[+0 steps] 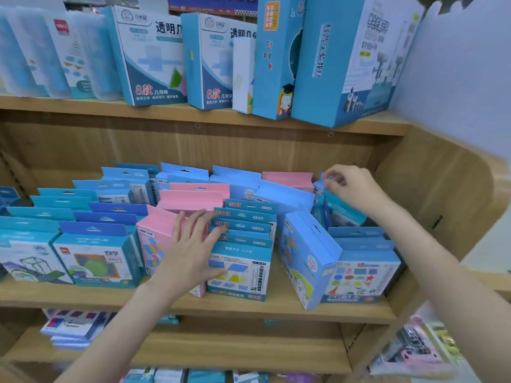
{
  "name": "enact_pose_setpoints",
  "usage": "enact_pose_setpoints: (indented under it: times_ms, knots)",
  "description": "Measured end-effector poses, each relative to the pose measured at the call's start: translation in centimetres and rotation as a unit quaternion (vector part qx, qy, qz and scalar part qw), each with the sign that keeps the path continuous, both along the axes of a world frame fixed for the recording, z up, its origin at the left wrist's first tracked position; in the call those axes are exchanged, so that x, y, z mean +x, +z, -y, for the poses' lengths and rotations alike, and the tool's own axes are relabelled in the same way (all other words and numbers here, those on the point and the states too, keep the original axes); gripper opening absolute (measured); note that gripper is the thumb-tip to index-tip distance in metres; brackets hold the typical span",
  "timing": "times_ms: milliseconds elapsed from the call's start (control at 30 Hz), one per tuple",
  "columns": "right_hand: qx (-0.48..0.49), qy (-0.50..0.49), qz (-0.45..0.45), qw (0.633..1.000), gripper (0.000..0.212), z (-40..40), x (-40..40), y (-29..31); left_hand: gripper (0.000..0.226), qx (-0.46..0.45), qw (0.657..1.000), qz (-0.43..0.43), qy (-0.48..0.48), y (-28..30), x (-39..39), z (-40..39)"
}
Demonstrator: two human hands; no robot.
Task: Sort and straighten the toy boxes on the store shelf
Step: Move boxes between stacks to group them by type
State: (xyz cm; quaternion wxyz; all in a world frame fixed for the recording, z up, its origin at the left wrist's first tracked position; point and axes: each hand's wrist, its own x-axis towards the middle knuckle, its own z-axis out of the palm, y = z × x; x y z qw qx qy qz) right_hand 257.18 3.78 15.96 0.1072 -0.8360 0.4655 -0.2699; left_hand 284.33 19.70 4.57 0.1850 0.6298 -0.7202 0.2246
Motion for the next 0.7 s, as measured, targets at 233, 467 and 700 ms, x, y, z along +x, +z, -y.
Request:
enact_pose_setpoints:
  times_ms: [233, 467, 700]
  knots:
    - [0.049, -0.009, -0.109, 0.993, 0.029, -8.6, -3.2, -3.6, 0.07, -0.061, 0.996, -0.036, -0.052, -1.0, -1.7, -1.7]
    - [-0.002, -0.047, -0.094, 0.995, 0.028, -9.3, -2.3, -5.9, 0.085, -0.029, 0.995, 0.017, -0.09, -1.3, -7.2, 0.3]
    - [-0.03, -0.008, -0.045, 0.998, 0.023, -10.1, -2.6, -6.5, 0.105, 0.011, 0.999, 0.004, -0.042, -1.7, -7.2, 1.8]
